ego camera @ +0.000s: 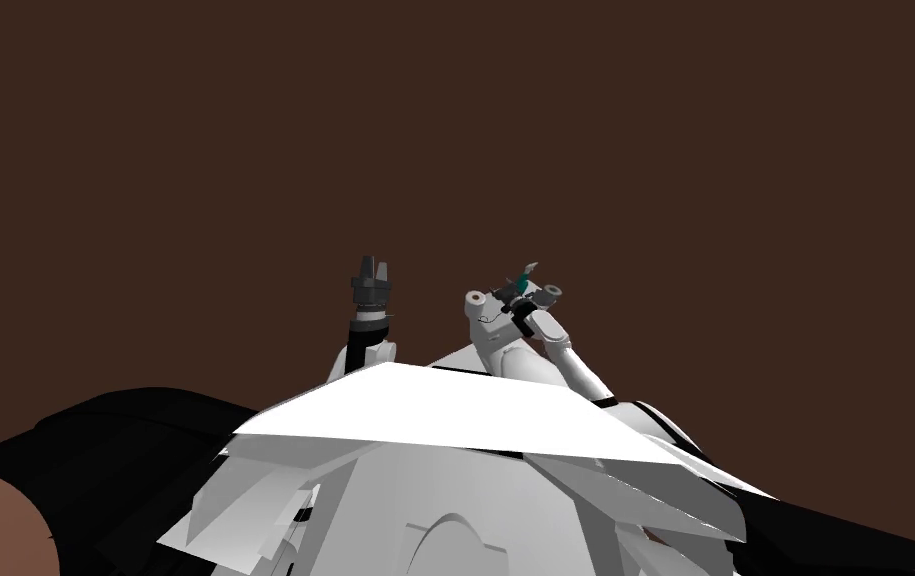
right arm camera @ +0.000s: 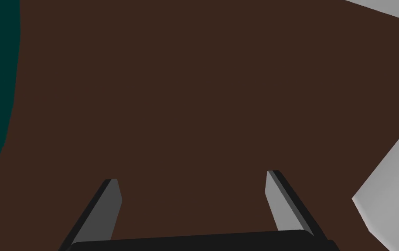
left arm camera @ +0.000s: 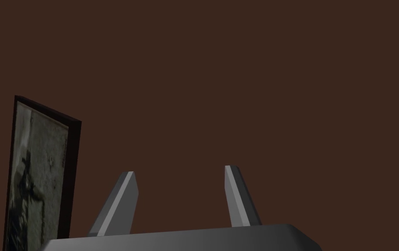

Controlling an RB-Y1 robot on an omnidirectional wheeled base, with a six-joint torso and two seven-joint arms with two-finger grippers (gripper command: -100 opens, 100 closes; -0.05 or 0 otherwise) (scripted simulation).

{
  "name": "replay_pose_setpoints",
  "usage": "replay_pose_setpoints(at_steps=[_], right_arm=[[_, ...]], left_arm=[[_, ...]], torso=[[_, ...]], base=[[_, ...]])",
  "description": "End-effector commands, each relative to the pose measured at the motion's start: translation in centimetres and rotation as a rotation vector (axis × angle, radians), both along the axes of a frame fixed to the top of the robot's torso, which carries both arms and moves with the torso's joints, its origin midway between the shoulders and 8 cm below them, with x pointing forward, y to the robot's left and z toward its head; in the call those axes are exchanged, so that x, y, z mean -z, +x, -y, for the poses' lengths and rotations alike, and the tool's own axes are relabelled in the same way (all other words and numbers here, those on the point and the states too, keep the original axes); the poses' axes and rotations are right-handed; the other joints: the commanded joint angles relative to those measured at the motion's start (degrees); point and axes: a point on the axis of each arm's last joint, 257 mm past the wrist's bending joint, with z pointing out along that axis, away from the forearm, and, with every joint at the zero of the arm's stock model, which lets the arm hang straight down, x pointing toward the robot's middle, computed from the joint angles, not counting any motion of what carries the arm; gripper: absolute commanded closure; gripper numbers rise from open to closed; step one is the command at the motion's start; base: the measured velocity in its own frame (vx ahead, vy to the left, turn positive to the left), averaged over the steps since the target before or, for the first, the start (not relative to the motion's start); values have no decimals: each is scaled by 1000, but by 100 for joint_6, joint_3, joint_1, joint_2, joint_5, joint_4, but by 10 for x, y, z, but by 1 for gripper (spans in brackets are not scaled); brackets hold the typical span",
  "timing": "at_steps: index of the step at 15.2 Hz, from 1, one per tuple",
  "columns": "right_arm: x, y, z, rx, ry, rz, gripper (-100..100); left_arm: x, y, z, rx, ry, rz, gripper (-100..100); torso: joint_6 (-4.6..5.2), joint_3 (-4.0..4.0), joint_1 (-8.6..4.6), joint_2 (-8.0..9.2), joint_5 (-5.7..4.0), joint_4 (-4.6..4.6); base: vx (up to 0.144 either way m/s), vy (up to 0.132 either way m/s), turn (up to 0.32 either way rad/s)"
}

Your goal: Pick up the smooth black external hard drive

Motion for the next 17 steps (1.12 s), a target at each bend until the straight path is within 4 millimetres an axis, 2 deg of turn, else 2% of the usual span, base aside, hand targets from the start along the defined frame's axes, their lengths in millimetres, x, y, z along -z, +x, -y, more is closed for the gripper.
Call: replay_pose_setpoints(at_steps=[1, 9, 17], right_arm=[[-2, -1, -4, -56, -55, 5, -100], [5, -16, -24, -218, -158, -23, -100], [19, -35, -29, -388, -316, -69, -100]], left_arm=[[0, 0, 0, 0, 0, 0, 0], [0, 0, 0, 0, 0, 0, 0], [0, 0, 0, 0, 0, 0, 0]], torso=[[0, 0, 0, 0, 0, 0], [-2, 2, 3, 2, 1, 1], [-4, -3, 15, 8, -2, -13]], base=[[12, -28, 120], [11, -24, 98], [8, -17, 99]])
